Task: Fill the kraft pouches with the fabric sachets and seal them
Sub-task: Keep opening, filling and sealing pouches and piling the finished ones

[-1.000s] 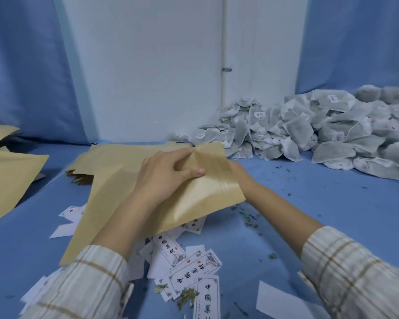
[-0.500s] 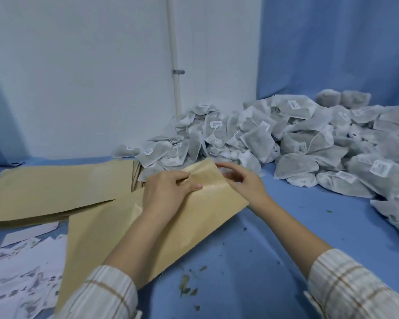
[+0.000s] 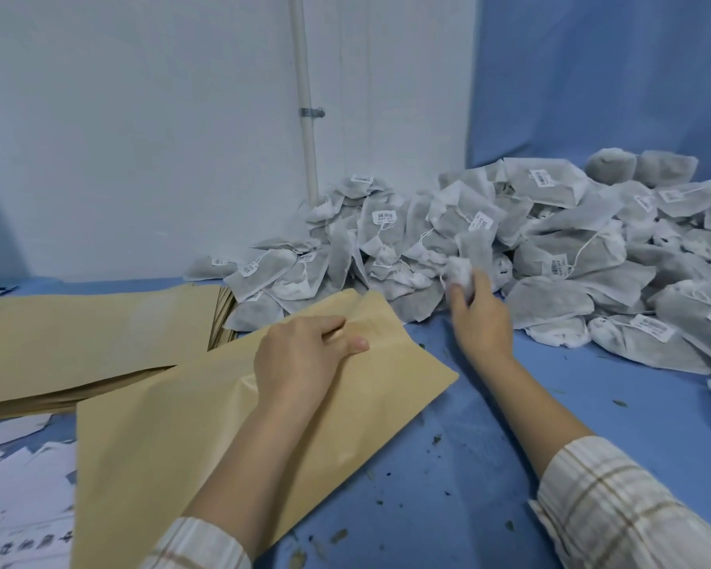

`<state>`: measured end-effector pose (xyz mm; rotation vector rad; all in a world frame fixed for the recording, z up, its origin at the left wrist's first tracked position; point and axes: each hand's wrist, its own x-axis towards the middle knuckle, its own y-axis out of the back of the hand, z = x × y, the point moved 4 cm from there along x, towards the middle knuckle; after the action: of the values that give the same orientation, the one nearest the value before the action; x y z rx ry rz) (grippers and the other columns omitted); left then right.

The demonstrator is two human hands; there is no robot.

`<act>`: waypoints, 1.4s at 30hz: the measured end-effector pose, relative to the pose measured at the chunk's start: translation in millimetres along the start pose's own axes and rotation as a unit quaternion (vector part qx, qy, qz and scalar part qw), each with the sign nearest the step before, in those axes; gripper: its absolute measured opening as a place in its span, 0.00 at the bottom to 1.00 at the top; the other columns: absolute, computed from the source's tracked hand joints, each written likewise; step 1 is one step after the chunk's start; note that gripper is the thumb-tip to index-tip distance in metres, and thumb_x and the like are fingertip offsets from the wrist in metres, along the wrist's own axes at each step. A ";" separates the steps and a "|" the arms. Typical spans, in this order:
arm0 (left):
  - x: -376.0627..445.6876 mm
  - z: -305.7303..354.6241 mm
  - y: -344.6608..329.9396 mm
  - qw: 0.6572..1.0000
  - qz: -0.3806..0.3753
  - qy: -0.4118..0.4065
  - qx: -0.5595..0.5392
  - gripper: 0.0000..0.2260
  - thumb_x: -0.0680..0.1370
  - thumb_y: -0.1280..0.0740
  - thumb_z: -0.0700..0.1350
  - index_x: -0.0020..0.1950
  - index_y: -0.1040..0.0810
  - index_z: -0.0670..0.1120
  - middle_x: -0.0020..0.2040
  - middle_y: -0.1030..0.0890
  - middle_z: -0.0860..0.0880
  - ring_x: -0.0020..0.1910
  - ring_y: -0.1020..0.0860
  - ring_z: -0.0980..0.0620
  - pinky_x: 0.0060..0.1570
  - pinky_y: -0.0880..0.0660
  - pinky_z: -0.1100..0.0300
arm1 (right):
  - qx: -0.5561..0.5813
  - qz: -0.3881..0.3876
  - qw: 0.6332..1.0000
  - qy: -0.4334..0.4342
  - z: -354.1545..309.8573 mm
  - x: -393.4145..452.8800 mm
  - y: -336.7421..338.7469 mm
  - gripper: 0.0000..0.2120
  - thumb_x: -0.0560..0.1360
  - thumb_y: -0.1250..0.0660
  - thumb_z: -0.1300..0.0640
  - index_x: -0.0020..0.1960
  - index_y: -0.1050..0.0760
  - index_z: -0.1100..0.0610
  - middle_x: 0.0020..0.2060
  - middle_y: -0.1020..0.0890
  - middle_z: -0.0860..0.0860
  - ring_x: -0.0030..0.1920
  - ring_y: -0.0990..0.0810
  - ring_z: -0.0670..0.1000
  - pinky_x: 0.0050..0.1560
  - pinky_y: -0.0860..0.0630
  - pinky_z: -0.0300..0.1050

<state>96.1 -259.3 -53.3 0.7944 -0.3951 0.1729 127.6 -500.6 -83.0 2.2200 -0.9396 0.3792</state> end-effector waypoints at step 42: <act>1.6 -12.1 0.1 0.999 0.022 0.002 0.030 0.19 0.68 0.29 0.62 0.52 0.17 0.52 0.48 0.16 0.47 0.51 0.22 0.46 0.46 0.27 0.55 | 0.069 0.011 0.995 -0.070 -9.3 -7.2 -13.3 0.21 0.69 0.29 0.44 0.55 0.23 0.57 0.55 0.21 0.53 0.61 0.28 0.53 0.58 0.31 0.46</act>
<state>100.9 -250.5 -60.3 0.8449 -0.4059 0.2282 132.1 -483.7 -86.3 2.3898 -1.0402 0.3090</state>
